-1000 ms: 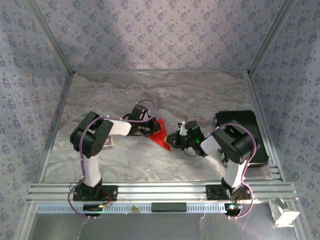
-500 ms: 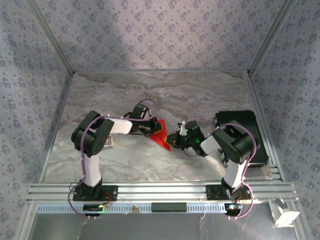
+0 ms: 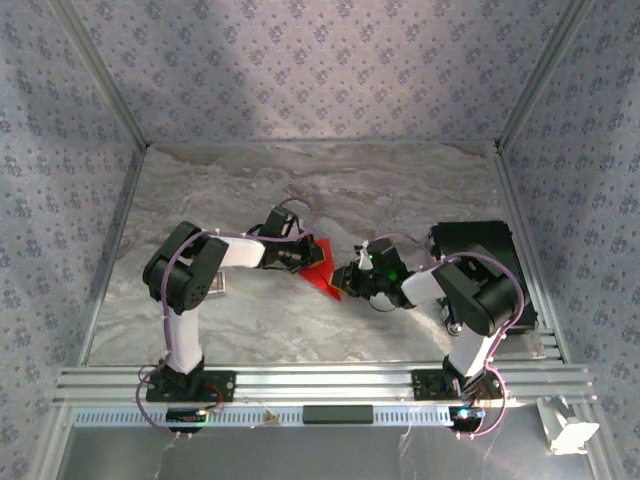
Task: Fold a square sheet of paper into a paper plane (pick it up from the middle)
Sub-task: Fourth fold the wing at the center of the table.
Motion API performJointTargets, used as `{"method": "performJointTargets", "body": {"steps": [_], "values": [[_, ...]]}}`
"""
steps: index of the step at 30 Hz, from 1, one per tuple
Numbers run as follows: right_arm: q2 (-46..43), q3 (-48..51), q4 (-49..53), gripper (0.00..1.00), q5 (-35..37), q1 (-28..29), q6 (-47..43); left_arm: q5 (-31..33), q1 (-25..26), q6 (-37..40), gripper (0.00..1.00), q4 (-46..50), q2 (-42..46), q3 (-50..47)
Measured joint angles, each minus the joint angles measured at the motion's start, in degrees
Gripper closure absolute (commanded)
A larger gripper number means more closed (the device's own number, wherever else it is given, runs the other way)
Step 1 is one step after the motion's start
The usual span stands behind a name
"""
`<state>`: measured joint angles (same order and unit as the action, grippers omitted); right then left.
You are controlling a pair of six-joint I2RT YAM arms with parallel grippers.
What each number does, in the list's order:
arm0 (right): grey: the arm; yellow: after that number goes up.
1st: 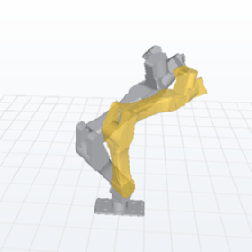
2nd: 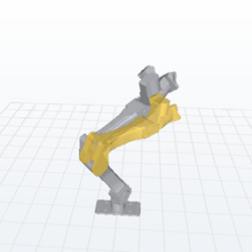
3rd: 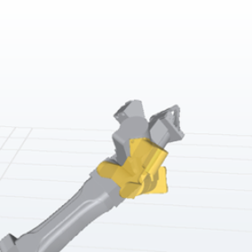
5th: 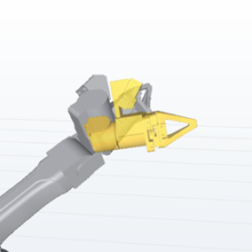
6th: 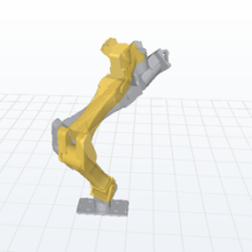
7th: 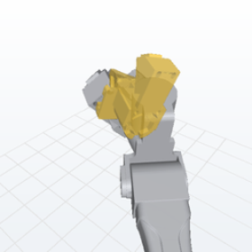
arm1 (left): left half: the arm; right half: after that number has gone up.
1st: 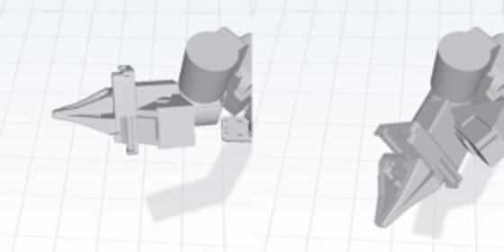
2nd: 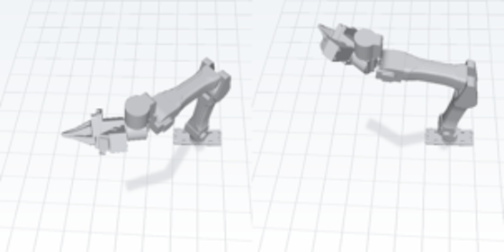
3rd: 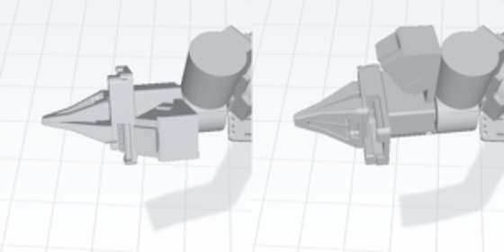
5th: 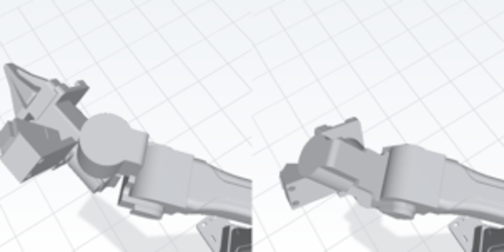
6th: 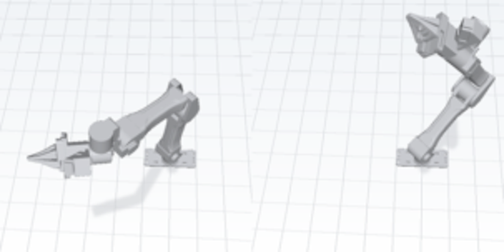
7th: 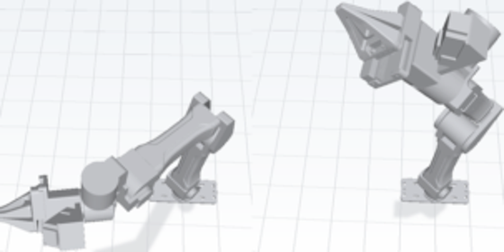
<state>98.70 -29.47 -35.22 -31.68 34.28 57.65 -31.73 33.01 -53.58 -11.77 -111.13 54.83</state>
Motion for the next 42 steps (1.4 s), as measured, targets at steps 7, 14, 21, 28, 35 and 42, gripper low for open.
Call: {"method": "performJointTargets", "body": {"steps": [7,14,21,28,35,42], "values": [[-2.3,0.0,5.0,0.86,0.9,0.4,-1.8,0.0,0.0,0.0,1.0,0.0,0.0,0.0],[-2.4,-0.1,6.5,0.9,1.7,0.6,-2.9,0.0,0.0,0.0,1.0,0.0,0.0,0.0],[-3.0,-0.1,6.6,0.84,1.9,0.8,-3.1,0.0,0.0,0.0,1.0,0.0,0.0,0.0],[-5.4,0.0,11.9,0.85,2.3,1.1,-4.9,0.0,0.0,0.0,1.0,0.0,0.0,0.0],[-5.6,0.2,13.2,0.95,2.8,1.3,-6.2,0.0,0.0,0.0,1.0,0.0,0.0,0.0],[-6.2,0.5,13.4,0.9,2.9,1.4,-6.3,-0.2,0.0,0.0,1.0,0.0,0.0,0.0]]}}
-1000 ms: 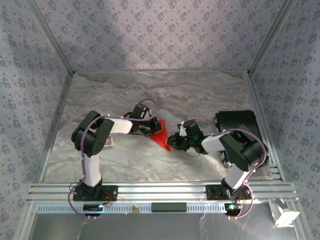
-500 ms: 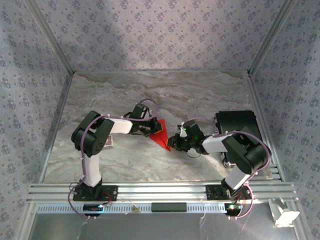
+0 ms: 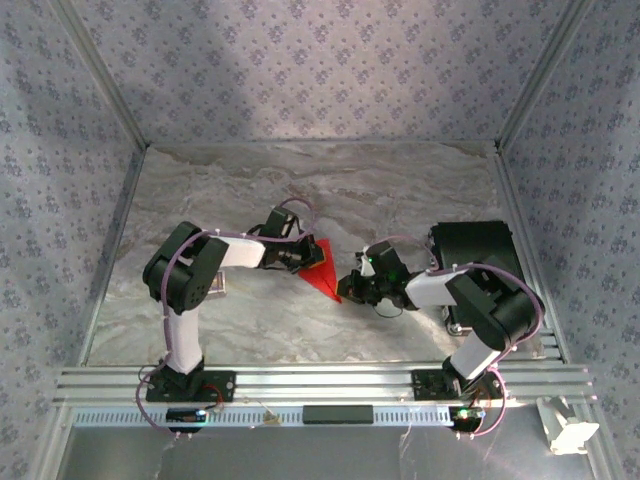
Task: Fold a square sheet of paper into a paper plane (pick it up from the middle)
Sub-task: Fourth fold the wing at the center of the table.
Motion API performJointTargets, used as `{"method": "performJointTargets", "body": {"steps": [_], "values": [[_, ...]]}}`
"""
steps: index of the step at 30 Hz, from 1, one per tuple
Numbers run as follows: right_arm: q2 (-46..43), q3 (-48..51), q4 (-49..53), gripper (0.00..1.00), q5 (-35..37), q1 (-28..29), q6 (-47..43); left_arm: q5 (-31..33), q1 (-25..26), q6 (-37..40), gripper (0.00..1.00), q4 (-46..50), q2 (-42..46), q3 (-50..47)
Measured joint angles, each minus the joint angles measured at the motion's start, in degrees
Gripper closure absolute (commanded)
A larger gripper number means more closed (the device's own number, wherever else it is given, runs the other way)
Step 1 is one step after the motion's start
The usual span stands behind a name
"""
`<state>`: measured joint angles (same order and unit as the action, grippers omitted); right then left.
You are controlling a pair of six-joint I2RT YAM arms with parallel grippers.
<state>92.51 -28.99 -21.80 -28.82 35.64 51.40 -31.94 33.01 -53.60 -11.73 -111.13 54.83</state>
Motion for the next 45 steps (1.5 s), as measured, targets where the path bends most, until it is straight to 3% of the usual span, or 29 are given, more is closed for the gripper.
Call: {"method": "performJointTargets", "body": {"steps": [6,15,20,26,36,45], "values": [[-1.9,0.5,3.0,0.87,0.1,0.3,-0.1,0.0,0.0,0.0,1.0,0.0,0.0,0.0],[-2.1,0.9,3.2,0.96,0.8,0.6,-0.5,0.0,0.0,0.0,1.0,0.0,0.0,0.0],[-2.6,1.0,3.7,0.88,1.2,0.7,-0.5,0.0,0.0,0.0,1.0,0.0,0.0,0.0],[-4.5,1.0,7.3,0.85,1.8,1.0,-1.5,-0.2,0.0,0.0,1.0,0.0,-0.1,0.0],[-4.2,-0.2,10.1,0.98,3.0,1.6,-2.4,-0.2,0.0,0.0,1.0,0.0,-0.1,0.0],[-4.9,-0.5,11.3,0.9,4.3,2.1,-2.4,-0.3,0.0,0.0,1.0,0.0,-0.1,0.0]]}}
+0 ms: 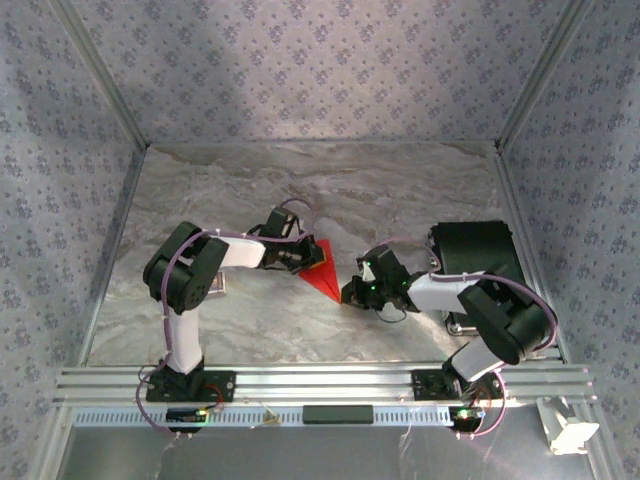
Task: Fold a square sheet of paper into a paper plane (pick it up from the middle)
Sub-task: Fourth fold the wing at the center of the table.
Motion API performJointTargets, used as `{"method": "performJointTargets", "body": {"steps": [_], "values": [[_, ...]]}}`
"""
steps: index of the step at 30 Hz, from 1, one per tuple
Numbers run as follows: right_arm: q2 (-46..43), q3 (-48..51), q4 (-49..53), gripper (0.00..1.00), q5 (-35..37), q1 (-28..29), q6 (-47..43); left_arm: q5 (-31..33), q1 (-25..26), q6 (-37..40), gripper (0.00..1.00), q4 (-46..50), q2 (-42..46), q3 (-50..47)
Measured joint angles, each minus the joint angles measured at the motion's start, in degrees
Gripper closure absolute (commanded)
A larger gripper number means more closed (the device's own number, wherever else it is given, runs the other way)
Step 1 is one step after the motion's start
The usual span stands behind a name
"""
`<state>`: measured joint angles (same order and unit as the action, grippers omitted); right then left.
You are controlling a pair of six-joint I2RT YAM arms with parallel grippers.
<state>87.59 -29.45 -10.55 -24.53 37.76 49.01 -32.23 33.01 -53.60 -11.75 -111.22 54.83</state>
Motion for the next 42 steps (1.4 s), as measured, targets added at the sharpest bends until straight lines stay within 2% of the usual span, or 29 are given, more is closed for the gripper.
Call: {"method": "performJointTargets", "body": {"steps": [5,8,12,17,28,42], "values": [[-3.4,0.0,4.9,0.88,1.4,0.0,0.0,-0.1,0.0,0.0,1.0,0.0,0.0,0.0],[-6.7,-0.1,7.2,0.96,1.4,-0.7,-0.7,-0.1,0.1,0.0,1.0,0.0,0.0,0.0],[-8.5,-2.3,8.7,1.0,0.2,-1.4,-2.2,-0.1,0.1,0.0,1.0,0.0,0.0,0.0],[-4.0,-9.5,8.6,1.0,-2.3,-0.3,-3.9,-0.2,0.1,0.0,1.0,0.0,0.0,0.0],[8.9,-18.8,10.6,1.0,-1.0,2.7,-6.1,-0.4,0.0,0.0,1.0,0.0,-0.1,0.0],[10.7,-14.7,6.8,1.0,-0.3,1.5,-5.6,-0.4,0.0,0.0,1.0,0.0,-0.1,0.0]]}}
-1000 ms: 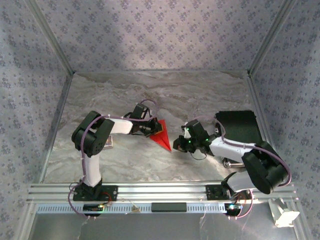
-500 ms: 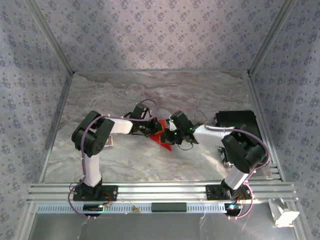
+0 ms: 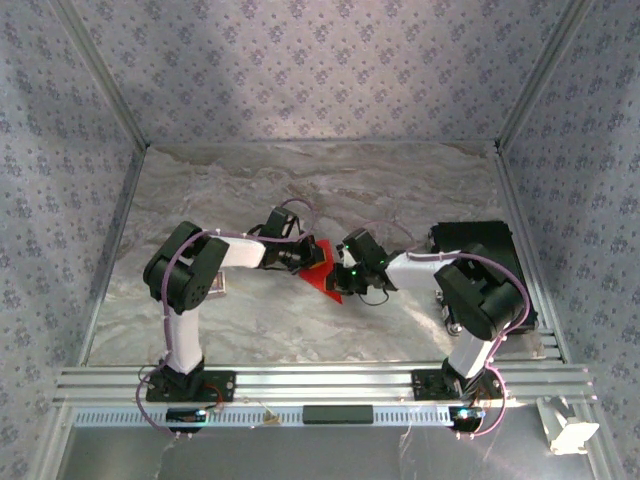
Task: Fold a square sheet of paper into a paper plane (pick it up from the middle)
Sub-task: Fourth fold the wing at the center of the table.
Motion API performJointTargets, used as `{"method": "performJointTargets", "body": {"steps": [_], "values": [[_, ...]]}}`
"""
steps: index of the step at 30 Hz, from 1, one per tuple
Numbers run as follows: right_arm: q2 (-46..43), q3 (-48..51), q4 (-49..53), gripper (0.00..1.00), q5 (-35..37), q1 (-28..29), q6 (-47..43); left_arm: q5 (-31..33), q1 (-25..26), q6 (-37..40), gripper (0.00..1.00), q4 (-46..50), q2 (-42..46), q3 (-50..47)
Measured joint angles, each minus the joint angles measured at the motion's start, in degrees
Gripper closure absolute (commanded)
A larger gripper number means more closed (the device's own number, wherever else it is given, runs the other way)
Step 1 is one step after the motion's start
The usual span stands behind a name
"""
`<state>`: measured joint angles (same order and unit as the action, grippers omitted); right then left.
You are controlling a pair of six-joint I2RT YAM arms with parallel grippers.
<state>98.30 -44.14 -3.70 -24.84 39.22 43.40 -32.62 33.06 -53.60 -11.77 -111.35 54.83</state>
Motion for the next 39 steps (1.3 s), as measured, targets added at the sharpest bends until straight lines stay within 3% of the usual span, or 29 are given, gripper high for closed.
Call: {"method": "performJointTargets", "body": {"steps": [16,33,39], "values": [[-3.0,9.6,-13.4,1.0,-2.7,-1.5,3.1,-0.4,0.0,0.0,1.0,0.0,-0.1,0.0],[-11.1,19.1,-15.0,1.0,-3.0,-1.7,3.3,-1.1,-0.3,0.0,1.0,0.0,-0.2,0.0],[-15.1,19.4,-8.8,1.0,-3.1,-1.7,3.3,-1.1,-0.3,0.0,1.0,0.0,-0.2,0.0]]}}
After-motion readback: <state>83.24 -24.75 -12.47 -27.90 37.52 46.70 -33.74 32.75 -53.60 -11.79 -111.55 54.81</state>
